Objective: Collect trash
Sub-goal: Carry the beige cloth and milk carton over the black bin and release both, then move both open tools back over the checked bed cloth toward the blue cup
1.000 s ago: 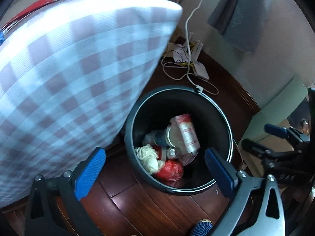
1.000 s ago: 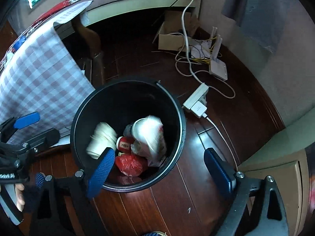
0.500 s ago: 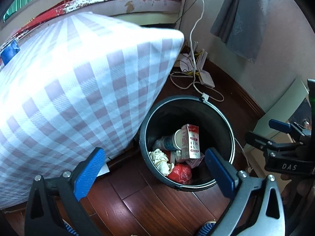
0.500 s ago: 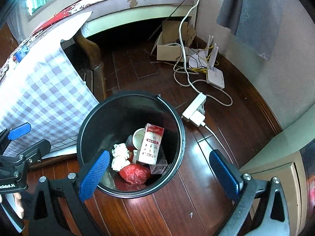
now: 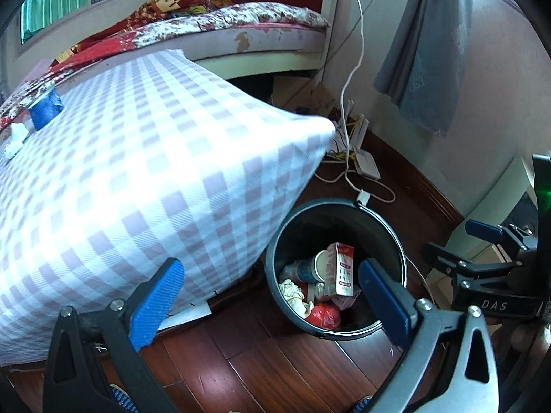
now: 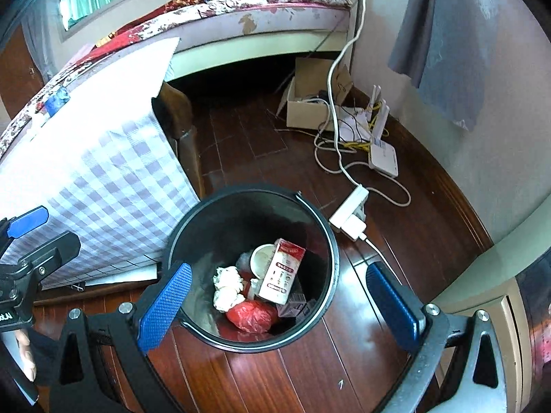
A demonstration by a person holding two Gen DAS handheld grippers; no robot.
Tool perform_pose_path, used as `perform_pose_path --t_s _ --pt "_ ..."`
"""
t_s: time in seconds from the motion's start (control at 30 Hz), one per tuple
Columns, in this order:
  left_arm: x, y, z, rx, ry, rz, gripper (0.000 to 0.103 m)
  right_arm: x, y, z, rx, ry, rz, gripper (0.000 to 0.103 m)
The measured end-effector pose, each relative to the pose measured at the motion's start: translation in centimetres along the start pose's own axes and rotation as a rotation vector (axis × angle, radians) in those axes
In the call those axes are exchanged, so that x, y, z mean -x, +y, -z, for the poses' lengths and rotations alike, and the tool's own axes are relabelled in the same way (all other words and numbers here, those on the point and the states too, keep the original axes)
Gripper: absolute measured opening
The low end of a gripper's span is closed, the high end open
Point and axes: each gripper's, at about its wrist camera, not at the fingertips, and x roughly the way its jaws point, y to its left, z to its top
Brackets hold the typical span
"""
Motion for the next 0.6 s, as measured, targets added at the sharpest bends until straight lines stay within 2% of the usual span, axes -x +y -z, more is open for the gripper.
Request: perform_pose_path --t_s 0.6 --pt "4.9 4.9 -2.8 0.082 -0.156 -0.065 0.102 4.8 4.9 -4.8 0.067 -0.131 -0.046 0.102"
